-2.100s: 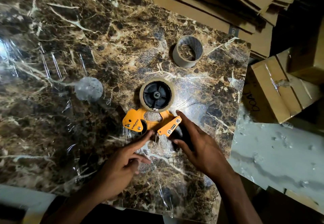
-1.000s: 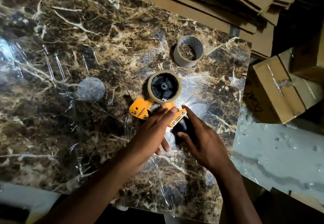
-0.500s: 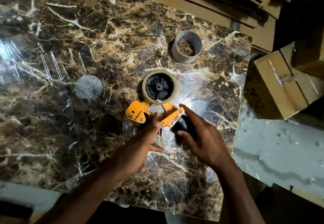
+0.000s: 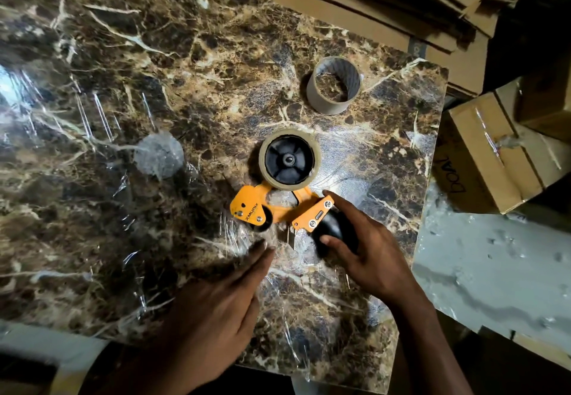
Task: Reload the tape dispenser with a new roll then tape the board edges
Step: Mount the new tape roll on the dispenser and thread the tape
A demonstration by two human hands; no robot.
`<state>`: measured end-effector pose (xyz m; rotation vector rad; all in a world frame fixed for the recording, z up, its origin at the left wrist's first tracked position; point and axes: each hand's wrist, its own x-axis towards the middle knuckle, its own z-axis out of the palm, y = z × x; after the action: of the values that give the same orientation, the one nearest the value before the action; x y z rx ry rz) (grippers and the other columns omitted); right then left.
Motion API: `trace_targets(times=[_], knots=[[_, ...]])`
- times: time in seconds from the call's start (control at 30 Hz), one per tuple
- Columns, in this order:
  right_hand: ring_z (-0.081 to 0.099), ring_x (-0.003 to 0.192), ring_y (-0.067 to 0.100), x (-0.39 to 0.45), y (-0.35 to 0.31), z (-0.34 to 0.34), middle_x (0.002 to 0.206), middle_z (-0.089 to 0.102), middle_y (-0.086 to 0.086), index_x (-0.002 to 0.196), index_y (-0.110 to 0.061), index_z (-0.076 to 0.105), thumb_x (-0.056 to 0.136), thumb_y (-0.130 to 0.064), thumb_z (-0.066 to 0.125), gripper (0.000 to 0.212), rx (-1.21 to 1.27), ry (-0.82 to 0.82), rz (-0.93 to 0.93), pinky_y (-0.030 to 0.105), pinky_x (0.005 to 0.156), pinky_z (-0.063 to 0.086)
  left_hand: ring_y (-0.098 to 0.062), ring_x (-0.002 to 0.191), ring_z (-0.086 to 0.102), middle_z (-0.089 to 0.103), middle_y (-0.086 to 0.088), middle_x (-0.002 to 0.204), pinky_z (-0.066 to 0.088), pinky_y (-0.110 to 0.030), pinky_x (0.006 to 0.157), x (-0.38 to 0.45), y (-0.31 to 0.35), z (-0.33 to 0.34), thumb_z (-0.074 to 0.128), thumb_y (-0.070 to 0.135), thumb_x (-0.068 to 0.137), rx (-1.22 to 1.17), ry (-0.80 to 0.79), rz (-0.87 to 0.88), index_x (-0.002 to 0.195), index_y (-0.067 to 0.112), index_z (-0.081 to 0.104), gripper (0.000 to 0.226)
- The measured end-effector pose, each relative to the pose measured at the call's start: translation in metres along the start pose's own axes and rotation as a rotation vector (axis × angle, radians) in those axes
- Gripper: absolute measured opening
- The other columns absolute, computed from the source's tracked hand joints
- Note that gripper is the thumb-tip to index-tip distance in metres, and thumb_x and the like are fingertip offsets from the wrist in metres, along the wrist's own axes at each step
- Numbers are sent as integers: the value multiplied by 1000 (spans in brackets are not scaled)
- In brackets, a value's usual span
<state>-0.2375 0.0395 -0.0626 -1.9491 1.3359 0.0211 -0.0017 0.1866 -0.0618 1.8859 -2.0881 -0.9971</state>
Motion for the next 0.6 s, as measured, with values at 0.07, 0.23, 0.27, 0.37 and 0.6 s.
trace_targets(times=[0.07,0.23,0.27,0.37,0.6], knots=[[66,100,18,-2,-2,4,132,66,-7,153,-55,17,95,-47,60,72,-8,24,13,37,82,56,-5,84,75,34,10,168,56,-24,55,2,6,1,36,41,98,58,-14,-12,165,27,31,68],[67,100,18,-18,-6,25,127,69,-2,149,-61,17,93,-46,64,74,69,137,99,37,85,55,-6,40,49,50,-2,160,31,-20,39,14,29,2,43,39,85,166,-46,10,153,16,54,72],[65,88,15,-21,-5,29,116,73,1,151,-57,21,93,-46,65,73,80,157,109,32,77,53,-5,39,48,49,-2,160,32,-20,38,13,29,2,46,36,85,174,-41,15,153,16,54,71],[58,79,9,-28,-10,37,112,73,-1,152,-54,23,92,-47,66,74,117,200,139,30,74,53,-1,37,43,46,-3,162,31,-17,35,10,17,3,68,27,78,186,-63,24,154,16,51,79],[67,104,18,-28,-9,35,129,67,-4,146,-65,21,91,-46,67,74,142,201,141,43,86,58,1,33,34,48,2,161,23,-8,38,2,-15,-24,71,15,76,170,-58,50,153,21,53,79]])
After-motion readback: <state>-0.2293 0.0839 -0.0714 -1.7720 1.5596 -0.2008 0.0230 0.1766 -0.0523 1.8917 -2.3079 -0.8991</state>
